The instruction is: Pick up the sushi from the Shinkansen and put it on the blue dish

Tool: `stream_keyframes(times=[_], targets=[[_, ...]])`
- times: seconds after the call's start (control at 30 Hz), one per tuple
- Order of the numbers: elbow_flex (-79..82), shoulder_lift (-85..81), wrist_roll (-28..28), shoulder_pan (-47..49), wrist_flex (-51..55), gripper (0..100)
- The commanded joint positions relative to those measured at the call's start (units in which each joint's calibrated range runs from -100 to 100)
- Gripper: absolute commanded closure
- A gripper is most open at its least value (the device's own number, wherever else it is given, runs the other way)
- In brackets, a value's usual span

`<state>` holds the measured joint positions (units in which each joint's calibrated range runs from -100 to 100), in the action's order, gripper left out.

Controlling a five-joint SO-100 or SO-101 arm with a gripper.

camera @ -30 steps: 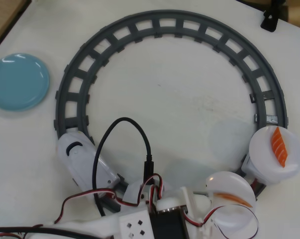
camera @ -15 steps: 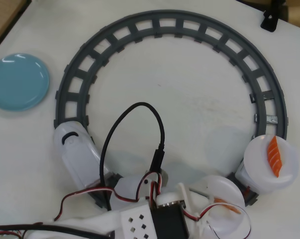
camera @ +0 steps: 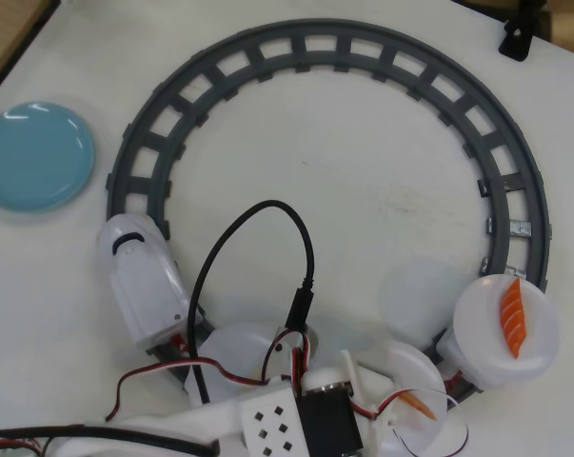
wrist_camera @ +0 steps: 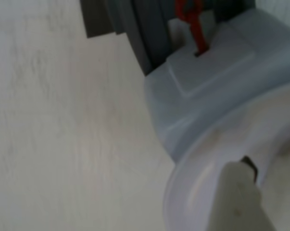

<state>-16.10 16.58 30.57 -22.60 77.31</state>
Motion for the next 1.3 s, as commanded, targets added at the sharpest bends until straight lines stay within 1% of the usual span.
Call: stream_keyframes(times=[0.0, 0.33, 0.4, 0.63, 0.7, 0.87, 1.03, 1.1, 1.27], targets=[[1.86, -0.36, -0.29, 0.15, -1.51, 72], [2.94, -0.27, -0.24, 1.12, -1.94, 73], [3.66, -0.36, -0.03, 1.30, -1.94, 76], [4.92, -0.36, -0.08, 2.09, -1.94, 95], [4.83, -0.44, 0.02, 2.09, -1.94, 97], [4.02, -1.52, -0.24, 2.26, -1.51, 97], [-1.30, -3.76, -0.45, 6.67, 2.82, 97], [-4.19, -5.42, -1.55, 9.57, 5.53, 97], [-10.50, -9.90, -3.90, 20.40, 12.92, 97]])
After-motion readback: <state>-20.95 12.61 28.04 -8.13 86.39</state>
